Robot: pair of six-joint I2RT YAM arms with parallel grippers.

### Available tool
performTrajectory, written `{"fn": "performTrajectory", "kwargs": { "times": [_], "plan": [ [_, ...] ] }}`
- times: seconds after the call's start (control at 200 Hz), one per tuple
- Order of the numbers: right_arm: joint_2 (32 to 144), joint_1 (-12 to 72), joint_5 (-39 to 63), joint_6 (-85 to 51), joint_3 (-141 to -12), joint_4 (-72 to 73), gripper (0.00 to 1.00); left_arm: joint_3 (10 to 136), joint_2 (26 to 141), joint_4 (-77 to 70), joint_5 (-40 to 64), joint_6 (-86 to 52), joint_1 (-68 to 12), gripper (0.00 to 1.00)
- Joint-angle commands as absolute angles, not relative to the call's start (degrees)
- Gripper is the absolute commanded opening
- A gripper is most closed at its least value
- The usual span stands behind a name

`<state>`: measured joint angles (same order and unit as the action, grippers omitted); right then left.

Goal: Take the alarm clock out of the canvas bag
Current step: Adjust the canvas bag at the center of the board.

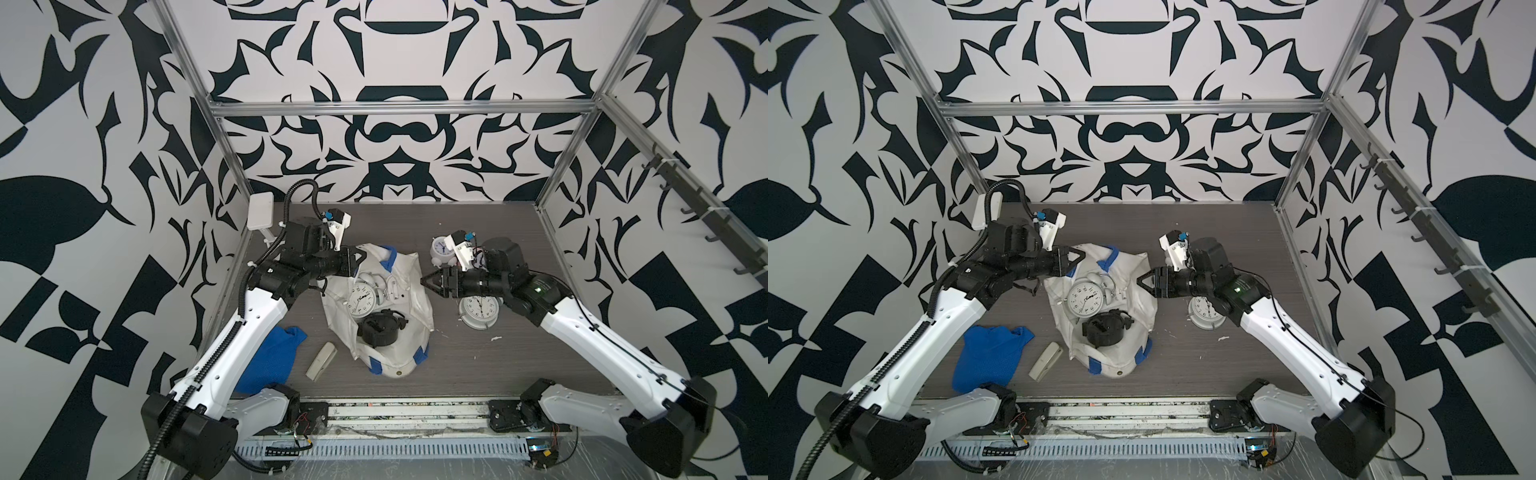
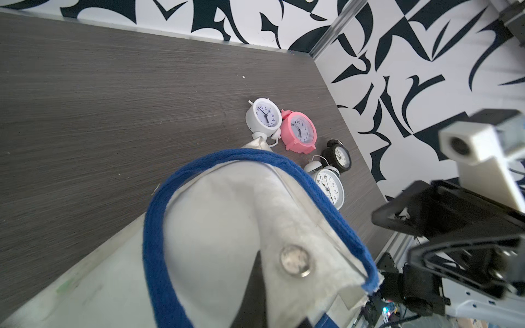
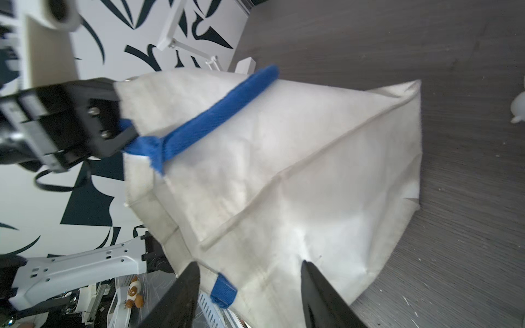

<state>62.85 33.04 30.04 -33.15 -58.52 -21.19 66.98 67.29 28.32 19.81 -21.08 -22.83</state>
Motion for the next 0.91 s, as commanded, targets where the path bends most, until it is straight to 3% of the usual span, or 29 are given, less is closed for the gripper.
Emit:
{"fn": "performTrajectory", "kwargs": {
  "times": [0.0, 0.265, 0.42, 0.595, 0.9],
  "plan": [
    [59.33, 36.23, 31.71, -30.06, -58.45, -18.94, 0.60, 70.60, 67.92, 21.29, 17.49, -25.08, -22.76, 0.00],
    [64.21, 58.67, 12.93, -9.39, -64.35, -28.21, 0.59, 71.65, 69.65, 20.58, 16.05, -27.42, -22.71, 0.00],
    [71.07, 66.14, -0.56, 1.91, -66.68, -31.12, 0.59, 73.95, 71.20, 23.75, 13.63, -27.73, -22.73, 0.00],
    [76.65, 69.43, -10.50, 14.40, -64.49, -24.81, 0.63, 77.59, 73.51, 28.36, 12.50, -28.57, -21.82, 0.00],
    [81.69, 67.76, -23.05, 33.29, -57.97, -9.02, 0.70, 77.52, 76.74, 26.49, 20.36, -31.85, -18.82, 0.00]
  ]
}}
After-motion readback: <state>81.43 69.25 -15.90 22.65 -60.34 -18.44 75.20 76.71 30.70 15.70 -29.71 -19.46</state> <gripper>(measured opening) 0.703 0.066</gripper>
